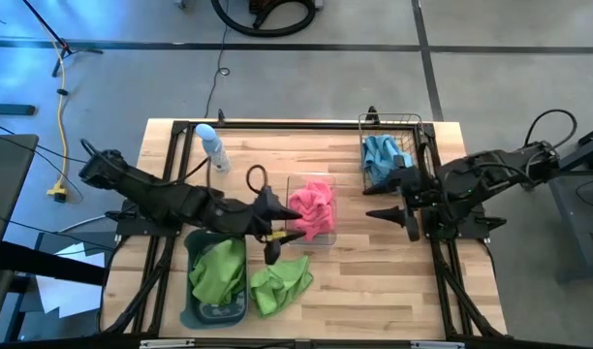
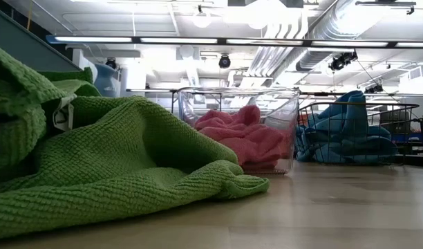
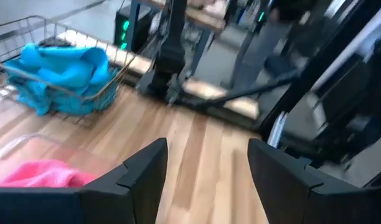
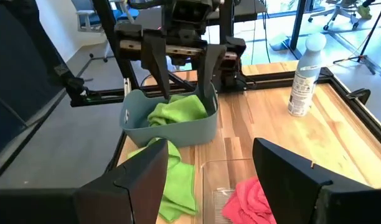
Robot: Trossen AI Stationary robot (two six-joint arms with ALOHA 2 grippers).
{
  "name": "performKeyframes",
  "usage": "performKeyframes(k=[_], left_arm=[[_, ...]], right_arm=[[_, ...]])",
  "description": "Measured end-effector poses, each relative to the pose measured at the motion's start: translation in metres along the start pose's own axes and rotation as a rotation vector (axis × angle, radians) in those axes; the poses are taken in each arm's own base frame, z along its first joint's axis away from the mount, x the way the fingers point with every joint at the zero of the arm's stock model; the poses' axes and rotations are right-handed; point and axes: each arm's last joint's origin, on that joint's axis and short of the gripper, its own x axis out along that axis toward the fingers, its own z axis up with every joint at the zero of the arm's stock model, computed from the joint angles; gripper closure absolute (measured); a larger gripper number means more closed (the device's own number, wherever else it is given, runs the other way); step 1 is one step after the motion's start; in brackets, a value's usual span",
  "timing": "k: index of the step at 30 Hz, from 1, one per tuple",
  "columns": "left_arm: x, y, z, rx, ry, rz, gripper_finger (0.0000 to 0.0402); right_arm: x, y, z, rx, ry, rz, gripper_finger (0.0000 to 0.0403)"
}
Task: Sort microfiber towel by color & place in baskets
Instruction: Put the green microfiber cloth into the blue bin
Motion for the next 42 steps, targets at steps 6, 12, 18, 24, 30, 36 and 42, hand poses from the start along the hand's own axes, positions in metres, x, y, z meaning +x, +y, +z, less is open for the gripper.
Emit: performKeyframes(k=[6, 12, 18, 24, 30, 36, 42], left_arm=[[0.012, -0.025, 0.016, 0.206, 0.201, 0.05, 0.0203], [0.035, -0.039, 0.027, 0.225, 0.449, -0.002, 0.0204], [0.057, -0.039, 0.019, 0.265, 0.622, -0.005, 0.0204], [0.072, -0.04, 0.0, 0.207, 0.729, -0.014, 0.0204], [0.069, -0.036, -0.017, 0.17, 0.902, 0.049, 0.0204], [0.07, -0.039, -0.038, 0.022, 1.061, 0.124, 0.0204], [0.086, -0.055, -0.08, -0.002, 1.13, 0.215, 0.0204]], right_arm=[[0.0, 0.002, 0.005, 0.057, -0.049, 0.012, 0.0169], [0.0, 0.005, 0.015, 0.203, -0.148, 0.048, 0.0169], [0.0, 0.005, 0.015, 0.319, -0.146, 0.059, 0.0169], [0.0, 0.005, 0.015, 0.327, -0.145, 0.06, 0.0169], [0.0, 0.004, 0.013, 0.279, -0.122, 0.055, 0.0169], [0.001, 0.003, 0.004, 0.251, -0.038, 0.026, 0.0169], [0.001, 0.002, 0.0, 0.246, 0.004, 0.014, 0.0169]])
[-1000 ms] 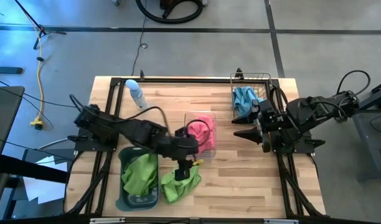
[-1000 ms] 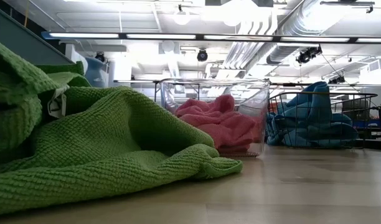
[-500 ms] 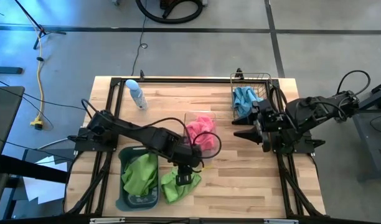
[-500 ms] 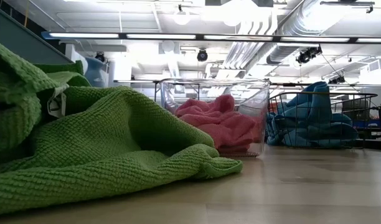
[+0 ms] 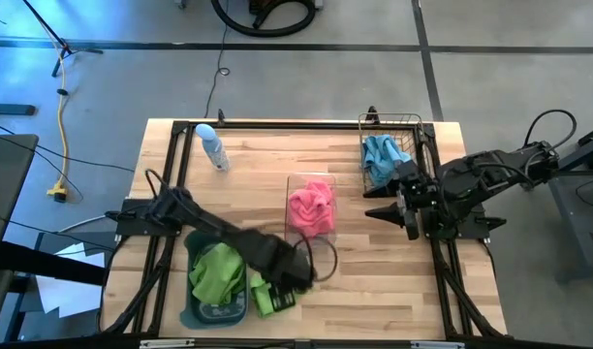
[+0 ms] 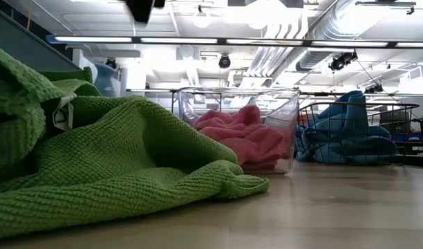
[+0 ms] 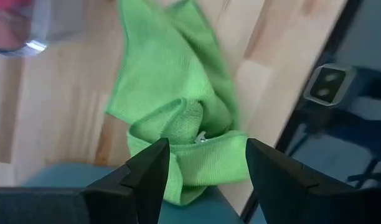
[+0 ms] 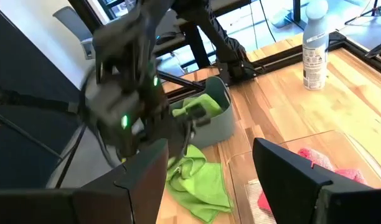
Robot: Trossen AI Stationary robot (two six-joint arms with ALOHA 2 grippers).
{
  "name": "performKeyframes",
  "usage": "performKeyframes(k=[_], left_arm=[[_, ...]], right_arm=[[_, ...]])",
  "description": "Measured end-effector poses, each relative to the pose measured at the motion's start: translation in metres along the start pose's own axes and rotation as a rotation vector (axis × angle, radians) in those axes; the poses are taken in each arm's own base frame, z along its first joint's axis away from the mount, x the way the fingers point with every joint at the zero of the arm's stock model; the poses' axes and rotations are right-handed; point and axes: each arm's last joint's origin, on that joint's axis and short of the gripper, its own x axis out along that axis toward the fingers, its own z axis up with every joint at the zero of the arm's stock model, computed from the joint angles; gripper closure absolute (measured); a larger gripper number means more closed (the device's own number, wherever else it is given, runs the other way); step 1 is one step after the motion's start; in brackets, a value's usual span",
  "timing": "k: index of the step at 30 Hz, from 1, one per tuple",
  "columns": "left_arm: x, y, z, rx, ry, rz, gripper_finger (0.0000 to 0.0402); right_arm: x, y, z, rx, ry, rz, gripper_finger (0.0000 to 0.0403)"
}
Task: Sort microfiber towel by color & place in baskets
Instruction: Put the green microfiber cloth into the blue bin
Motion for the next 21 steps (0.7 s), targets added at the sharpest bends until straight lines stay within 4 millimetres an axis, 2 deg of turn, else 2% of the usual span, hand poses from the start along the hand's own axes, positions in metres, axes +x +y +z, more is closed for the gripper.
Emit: performKeyframes(k=[6, 11, 15, 21], left_arm=[[0.055, -0.022, -0.009, 0.034, 0.099, 0.078, 0.0204], [0.088, -0.024, -0.007, 0.033, 0.151, 0.132, 0.0204], [0.1, -0.022, -0.005, 0.041, 0.153, 0.157, 0.0204], [0.101, -0.021, -0.001, 0.041, 0.092, 0.199, 0.0204]], right_arm=[[0.0, 0.0, 0.0, -0.007, 0.007, 0.013, 0.0169], [0.0, 0.0, 0.0, -0.007, 0.008, 0.012, 0.0169], [0.0, 0.0, 0.0, -0.007, 0.008, 0.012, 0.0169], [0.0, 0.0, 0.0, -0.004, 0.008, 0.012, 0.0169]])
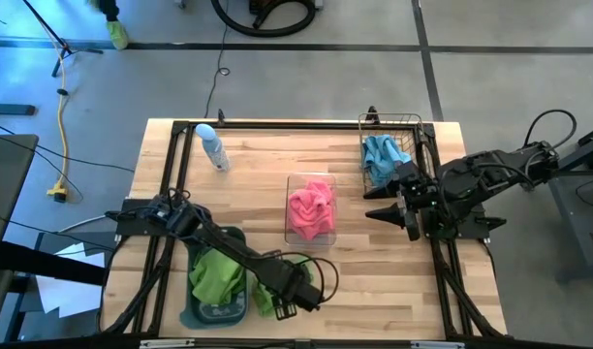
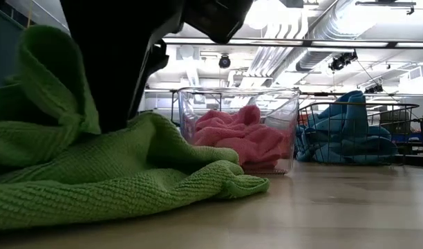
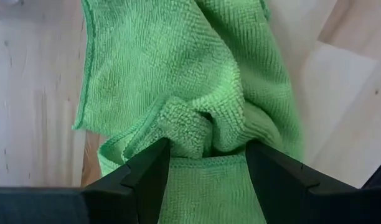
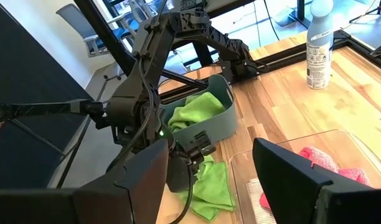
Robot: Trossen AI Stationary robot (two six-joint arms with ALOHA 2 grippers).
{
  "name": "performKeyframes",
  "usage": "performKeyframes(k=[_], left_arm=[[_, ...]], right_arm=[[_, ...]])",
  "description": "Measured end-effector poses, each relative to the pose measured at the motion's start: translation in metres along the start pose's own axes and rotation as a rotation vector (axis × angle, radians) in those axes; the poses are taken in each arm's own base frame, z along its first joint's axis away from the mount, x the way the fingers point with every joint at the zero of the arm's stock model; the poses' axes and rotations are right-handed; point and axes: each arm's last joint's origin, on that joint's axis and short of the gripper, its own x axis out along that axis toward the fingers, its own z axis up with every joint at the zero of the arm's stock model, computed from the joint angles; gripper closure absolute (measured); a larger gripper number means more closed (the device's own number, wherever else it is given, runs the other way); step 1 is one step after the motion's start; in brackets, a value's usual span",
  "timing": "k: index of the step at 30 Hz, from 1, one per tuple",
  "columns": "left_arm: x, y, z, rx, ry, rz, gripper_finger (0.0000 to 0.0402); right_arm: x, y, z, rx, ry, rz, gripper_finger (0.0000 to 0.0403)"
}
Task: Sort microfiber towel by color & place in baskets
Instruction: Put the green microfiber cloth into the blue bin
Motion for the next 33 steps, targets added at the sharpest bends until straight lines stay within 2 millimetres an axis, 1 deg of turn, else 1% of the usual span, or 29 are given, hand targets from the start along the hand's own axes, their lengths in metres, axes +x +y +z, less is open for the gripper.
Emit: performKeyframes(k=[2, 4, 11, 14, 21, 25, 27, 29, 31, 33], left_arm=[[0.0, 0.0, 0.0, 0.009, -0.001, 0.001, 0.0204], [0.004, -0.001, 0.002, 0.018, 0.0, 0.002, 0.0204], [0.038, -0.006, 0.008, 0.041, 0.072, 0.005, 0.0204], [0.044, -0.007, 0.009, 0.043, 0.083, 0.006, 0.0204], [0.047, -0.006, 0.01, 0.049, 0.077, 0.018, 0.0204], [0.047, -0.005, 0.011, 0.112, 0.091, 0.003, 0.0207], [0.048, -0.005, 0.011, 0.156, 0.086, 0.01, 0.0221], [0.048, -0.005, 0.01, 0.185, 0.075, 0.027, 0.0255], [0.048, -0.005, 0.01, 0.203, 0.067, 0.037, 0.0306], [0.048, -0.005, 0.011, 0.22, 0.066, 0.038, 0.0366]], right_arm=[[0.0, 0.0, 0.0, -0.001, 0.003, -0.001, 0.0169], [0.0, 0.0, -0.001, -0.002, 0.006, -0.003, 0.0169], [0.0, 0.0, -0.001, -0.002, 0.007, -0.005, 0.0169], [0.0, -0.001, -0.001, 0.001, 0.002, -0.021, 0.0169], [0.0, -0.001, -0.001, 0.0, 0.003, -0.028, 0.0169], [0.0, -0.001, -0.001, -0.001, 0.005, -0.029, 0.0169], [0.0, -0.001, -0.001, -0.005, 0.005, -0.029, 0.0169], [0.0, -0.001, -0.001, -0.006, 0.005, -0.029, 0.0169], [0.0, -0.002, -0.001, -0.007, 0.006, -0.029, 0.0169], [0.0, -0.002, -0.002, -0.01, 0.011, -0.033, 0.0169]])
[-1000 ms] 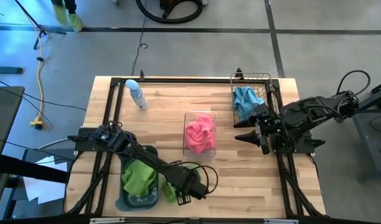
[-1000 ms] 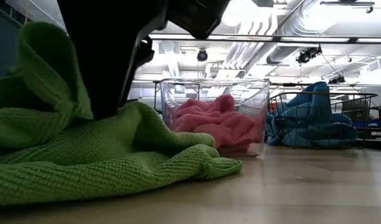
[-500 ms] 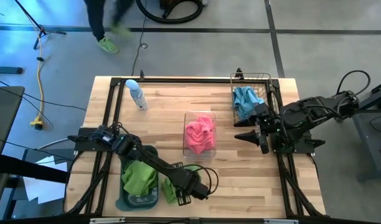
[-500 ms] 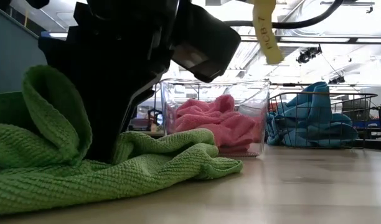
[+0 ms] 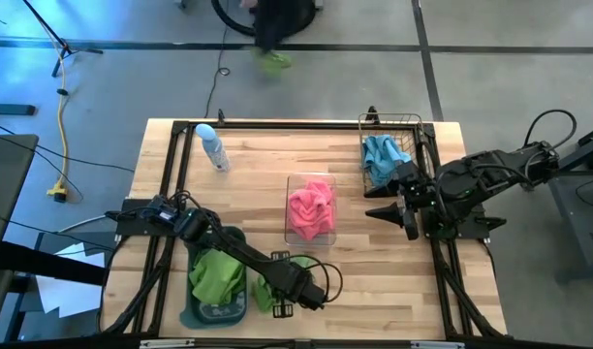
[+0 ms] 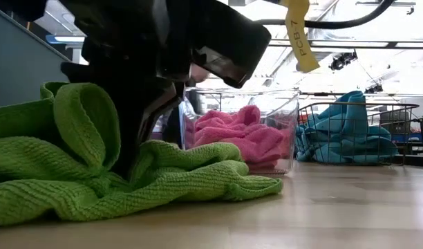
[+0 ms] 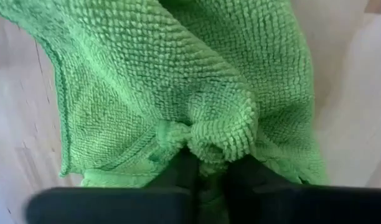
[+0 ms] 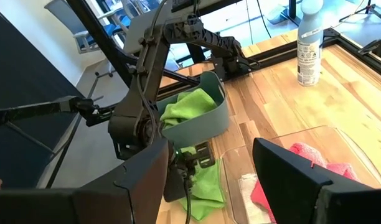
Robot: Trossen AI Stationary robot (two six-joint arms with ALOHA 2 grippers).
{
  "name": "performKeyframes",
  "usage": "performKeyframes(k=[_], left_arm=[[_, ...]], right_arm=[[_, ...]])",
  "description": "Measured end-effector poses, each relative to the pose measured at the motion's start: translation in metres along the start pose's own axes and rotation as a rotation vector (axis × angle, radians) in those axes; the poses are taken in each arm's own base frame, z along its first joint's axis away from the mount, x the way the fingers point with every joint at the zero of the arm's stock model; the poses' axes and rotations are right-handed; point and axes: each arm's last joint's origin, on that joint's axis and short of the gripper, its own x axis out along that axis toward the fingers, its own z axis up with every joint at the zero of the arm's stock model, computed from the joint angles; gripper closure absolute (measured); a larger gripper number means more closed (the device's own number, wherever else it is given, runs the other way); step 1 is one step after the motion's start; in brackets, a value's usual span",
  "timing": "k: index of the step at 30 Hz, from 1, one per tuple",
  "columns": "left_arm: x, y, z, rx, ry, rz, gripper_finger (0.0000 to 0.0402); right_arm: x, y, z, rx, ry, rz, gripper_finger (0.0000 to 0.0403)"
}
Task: Sort microfiber towel by color & place in baskets
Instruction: Put the green microfiber cloth into the blue bin
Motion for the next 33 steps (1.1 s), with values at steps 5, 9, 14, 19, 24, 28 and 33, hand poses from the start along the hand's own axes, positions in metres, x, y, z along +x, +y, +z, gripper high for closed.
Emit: performKeyframes(k=[5, 9, 14, 19, 24, 28, 33], left_arm=[[-0.006, -0.004, -0.001, 0.029, -0.056, 0.023, 0.0393], [-0.015, -0.009, -0.001, 0.059, -0.133, 0.015, 0.0398], [-0.042, -0.003, -0.006, 0.062, -0.2, 0.025, 0.04], [-0.079, 0.014, -0.01, 0.044, -0.299, 0.032, 0.0401], [-0.133, 0.029, -0.028, 0.062, -0.431, -0.01, 0.0401], [-0.178, 0.039, -0.047, 0.053, -0.575, -0.058, 0.0401], [-0.228, 0.055, -0.077, 0.058, -0.768, -0.031, 0.0401]], right_arm=[[0.0, -0.001, -0.002, -0.007, 0.021, -0.011, 0.0169], [0.0, -0.001, -0.003, -0.01, 0.025, -0.014, 0.0169], [0.0, -0.001, -0.003, -0.028, 0.025, -0.013, 0.0169], [0.0, -0.001, -0.003, -0.028, 0.025, -0.014, 0.0169], [0.0, -0.001, -0.002, -0.027, 0.025, -0.014, 0.0169], [0.0, -0.001, -0.002, -0.026, 0.022, -0.012, 0.0169], [-0.001, 0.001, 0.001, -0.051, -0.015, 0.009, 0.0169]])
